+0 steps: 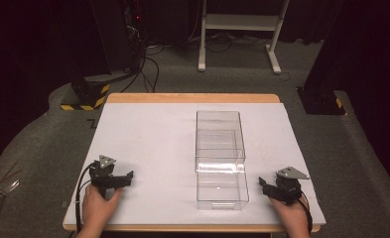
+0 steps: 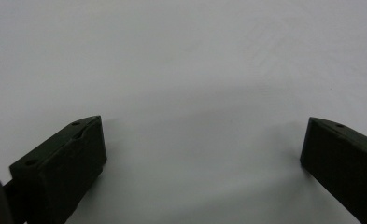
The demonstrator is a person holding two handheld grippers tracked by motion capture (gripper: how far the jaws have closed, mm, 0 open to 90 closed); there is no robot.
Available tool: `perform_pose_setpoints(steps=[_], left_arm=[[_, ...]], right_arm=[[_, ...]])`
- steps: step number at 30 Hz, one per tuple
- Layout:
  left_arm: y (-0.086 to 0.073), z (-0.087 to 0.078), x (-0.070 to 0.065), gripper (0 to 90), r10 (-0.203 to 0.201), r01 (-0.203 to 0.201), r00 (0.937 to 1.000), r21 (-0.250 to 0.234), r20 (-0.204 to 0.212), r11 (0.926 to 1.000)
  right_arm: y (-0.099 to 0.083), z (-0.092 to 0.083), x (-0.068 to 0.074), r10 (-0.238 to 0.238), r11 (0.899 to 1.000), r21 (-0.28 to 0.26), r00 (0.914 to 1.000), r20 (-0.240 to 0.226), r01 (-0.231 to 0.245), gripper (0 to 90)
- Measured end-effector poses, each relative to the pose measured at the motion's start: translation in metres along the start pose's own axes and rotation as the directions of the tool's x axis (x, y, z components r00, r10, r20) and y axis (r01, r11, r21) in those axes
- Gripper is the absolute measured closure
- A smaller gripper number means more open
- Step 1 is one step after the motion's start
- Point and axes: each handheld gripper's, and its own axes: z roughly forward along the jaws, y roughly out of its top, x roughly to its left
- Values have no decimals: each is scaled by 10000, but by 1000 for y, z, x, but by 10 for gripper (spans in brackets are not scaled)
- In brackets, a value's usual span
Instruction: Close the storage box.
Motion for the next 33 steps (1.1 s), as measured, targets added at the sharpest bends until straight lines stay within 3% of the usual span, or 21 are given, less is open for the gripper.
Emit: perform_pose_setpoints(steps=[13, 26, 33], left_arm=[[0, 0, 0, 4, 6, -6, 10000, 15, 8, 10000], [0, 0, 0, 4, -13, 13, 10000, 17, 1, 10000], [0, 0, 0, 4, 0, 0, 10000, 6, 0, 10000]], right_arm=[[0, 1, 0, 104, 9999, 130, 9999, 15, -104, 285], [1, 1, 1, -96, 9999, 142, 9999, -43, 97, 256], [0, -2, 0, 101, 9999, -80, 9999, -34, -101, 238]])
